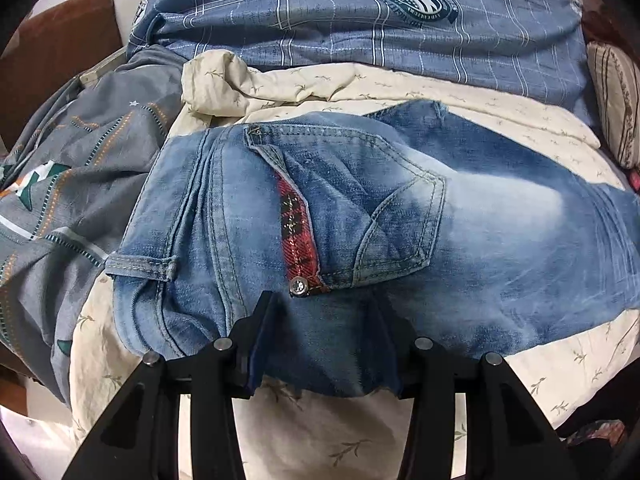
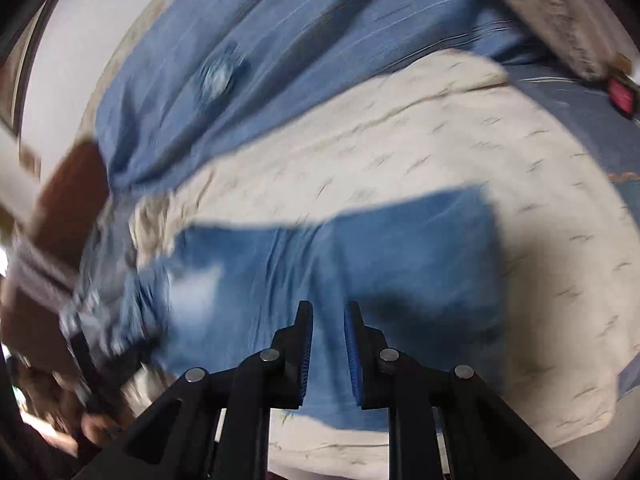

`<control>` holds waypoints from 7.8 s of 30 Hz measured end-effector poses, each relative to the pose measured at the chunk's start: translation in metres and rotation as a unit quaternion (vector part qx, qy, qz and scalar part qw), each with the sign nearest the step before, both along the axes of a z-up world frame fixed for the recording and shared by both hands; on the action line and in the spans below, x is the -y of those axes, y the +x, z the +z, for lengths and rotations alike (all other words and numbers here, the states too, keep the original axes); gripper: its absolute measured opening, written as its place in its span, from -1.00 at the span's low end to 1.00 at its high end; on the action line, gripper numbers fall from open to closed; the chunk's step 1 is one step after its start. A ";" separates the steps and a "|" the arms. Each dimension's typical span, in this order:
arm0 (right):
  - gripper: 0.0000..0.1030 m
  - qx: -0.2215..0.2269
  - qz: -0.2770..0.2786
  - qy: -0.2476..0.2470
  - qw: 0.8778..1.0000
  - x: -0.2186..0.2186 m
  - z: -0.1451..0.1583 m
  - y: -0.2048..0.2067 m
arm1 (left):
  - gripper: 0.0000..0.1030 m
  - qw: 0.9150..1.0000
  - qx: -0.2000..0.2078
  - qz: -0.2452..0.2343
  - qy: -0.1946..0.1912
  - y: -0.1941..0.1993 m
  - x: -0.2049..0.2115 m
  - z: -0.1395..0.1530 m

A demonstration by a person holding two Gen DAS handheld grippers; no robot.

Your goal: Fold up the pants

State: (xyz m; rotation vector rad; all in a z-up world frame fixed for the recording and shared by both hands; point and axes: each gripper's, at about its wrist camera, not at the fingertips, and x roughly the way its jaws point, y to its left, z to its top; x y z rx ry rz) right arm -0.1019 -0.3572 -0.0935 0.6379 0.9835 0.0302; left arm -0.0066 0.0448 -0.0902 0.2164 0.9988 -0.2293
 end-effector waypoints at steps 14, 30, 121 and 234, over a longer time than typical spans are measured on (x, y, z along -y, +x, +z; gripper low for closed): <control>-0.64 -0.032 0.026 0.002 0.999 -0.019 -0.061 -0.029 | -0.05 1.000 0.017 0.011 -0.020 -0.019 -0.008 -0.007; -0.64 -0.026 -0.051 -0.064 0.996 0.011 -0.017 0.027 | 0.09 0.990 0.102 0.060 -0.079 -0.007 -0.019 0.016; -0.27 0.012 0.079 -0.123 0.989 -0.081 -0.025 0.030 | 0.74 0.985 0.118 0.106 0.063 -0.001 -0.007 -0.004; -0.63 0.071 -0.131 0.226 0.963 0.106 -0.076 -0.083 | 0.47 0.984 0.036 -0.172 0.024 -0.031 0.317 -0.023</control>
